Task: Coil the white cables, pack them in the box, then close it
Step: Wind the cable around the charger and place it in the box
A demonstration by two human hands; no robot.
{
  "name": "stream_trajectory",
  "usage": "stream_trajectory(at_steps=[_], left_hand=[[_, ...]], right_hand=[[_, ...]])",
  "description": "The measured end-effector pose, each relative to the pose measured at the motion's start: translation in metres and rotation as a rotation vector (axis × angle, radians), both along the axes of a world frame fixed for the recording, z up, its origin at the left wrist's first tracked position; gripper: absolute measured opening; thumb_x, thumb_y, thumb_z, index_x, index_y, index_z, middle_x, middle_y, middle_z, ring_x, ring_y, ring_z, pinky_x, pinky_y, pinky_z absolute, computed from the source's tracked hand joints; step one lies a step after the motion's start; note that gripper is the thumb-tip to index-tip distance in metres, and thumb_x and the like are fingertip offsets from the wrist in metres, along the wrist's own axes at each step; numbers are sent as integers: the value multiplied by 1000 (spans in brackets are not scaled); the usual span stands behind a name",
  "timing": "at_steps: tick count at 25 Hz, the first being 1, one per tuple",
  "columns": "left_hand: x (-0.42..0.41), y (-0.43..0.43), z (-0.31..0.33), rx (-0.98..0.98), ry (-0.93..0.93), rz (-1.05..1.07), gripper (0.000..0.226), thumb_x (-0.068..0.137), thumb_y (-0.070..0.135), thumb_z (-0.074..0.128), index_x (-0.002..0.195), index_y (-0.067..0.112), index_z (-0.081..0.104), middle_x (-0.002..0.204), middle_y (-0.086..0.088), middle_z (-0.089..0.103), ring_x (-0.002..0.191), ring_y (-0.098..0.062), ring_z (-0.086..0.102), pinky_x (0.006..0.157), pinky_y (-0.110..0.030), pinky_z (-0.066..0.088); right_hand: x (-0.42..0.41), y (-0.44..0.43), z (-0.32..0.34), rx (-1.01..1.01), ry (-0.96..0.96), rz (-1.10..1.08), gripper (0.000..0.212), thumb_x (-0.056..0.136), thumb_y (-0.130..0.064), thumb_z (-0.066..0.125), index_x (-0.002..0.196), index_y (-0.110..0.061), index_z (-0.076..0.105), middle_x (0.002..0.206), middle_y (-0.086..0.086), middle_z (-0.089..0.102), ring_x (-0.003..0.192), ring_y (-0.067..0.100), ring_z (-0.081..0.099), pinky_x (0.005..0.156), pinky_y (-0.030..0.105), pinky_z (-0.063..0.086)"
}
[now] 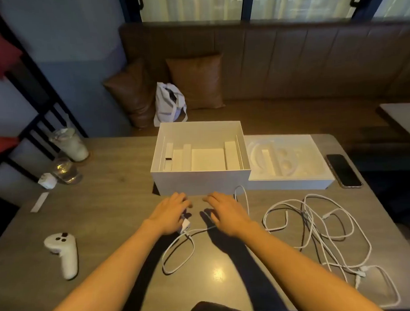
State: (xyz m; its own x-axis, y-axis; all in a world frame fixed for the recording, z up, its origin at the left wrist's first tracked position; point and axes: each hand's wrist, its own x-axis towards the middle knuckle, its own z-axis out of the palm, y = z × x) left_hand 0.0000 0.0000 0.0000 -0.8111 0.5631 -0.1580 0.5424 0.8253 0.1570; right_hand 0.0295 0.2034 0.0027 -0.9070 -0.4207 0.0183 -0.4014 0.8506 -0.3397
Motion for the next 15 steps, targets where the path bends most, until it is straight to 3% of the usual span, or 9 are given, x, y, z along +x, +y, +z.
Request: stream_trajectory(at_steps=[3, 8, 12, 15], left_hand=[[3, -7, -12, -121, -277, 12, 48, 88, 14, 54, 134, 21, 45, 137, -4, 42, 125, -24, 40, 99, -36, 39], [7, -13, -27, -50, -376, 123, 43, 85, 21, 62, 125, 21, 48, 129, -5, 47, 114, -24, 50, 94, -37, 45], [5, -2, -8, 199, -385, 182, 46, 85, 22, 64, 126, 19, 44, 130, -3, 42, 115, -23, 51, 95, -36, 46], [-4, 10, 24, 377, -353, 179, 42, 83, 20, 66, 119, 20, 45, 124, -1, 42, 112, -18, 49, 94, -31, 41]], right_hand=[[14, -15, -12, 29, -281, -16, 39, 96, -25, 43, 133, -14, 47, 134, 10, 52, 119, 31, 50, 102, 44, 41], [27, -27, -29, -39, -443, -99, 31, 95, -27, 43, 118, -12, 57, 123, 13, 60, 110, 33, 55, 96, 47, 45], [22, -20, -15, -364, -570, -262, 29, 97, -32, 38, 99, -15, 62, 99, 11, 65, 93, 28, 59, 87, 44, 49], [12, -10, 9, -629, -580, -367, 34, 98, -32, 40, 108, -11, 64, 106, 12, 66, 99, 27, 61, 84, 32, 48]])
